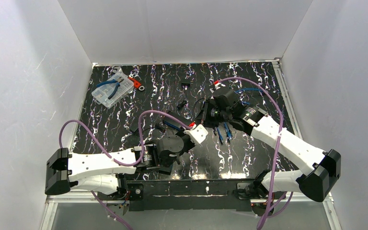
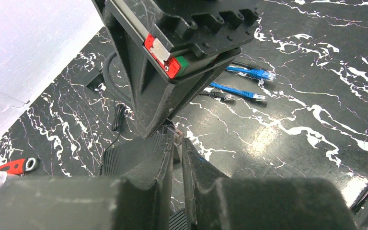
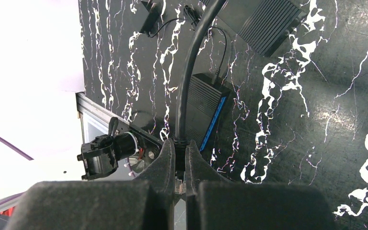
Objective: Insert the plug into the switch port
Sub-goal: Pick up the connector from the center of the board.
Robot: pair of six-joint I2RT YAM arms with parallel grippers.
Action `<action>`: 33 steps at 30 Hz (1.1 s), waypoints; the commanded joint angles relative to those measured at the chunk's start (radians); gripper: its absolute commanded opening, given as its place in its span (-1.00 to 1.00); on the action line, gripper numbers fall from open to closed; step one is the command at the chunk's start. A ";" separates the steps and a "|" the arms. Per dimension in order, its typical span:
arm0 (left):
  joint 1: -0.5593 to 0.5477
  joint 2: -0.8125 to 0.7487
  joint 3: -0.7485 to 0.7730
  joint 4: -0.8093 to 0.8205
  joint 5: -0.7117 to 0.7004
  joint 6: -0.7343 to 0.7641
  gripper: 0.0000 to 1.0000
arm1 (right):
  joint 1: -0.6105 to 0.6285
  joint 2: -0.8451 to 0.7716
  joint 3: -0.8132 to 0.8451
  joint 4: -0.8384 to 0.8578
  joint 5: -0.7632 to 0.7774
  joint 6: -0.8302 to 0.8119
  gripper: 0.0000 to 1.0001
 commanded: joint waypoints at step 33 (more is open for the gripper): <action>-0.005 -0.007 -0.063 0.202 -0.055 0.102 0.28 | 0.000 -0.071 0.012 0.040 -0.065 0.007 -0.97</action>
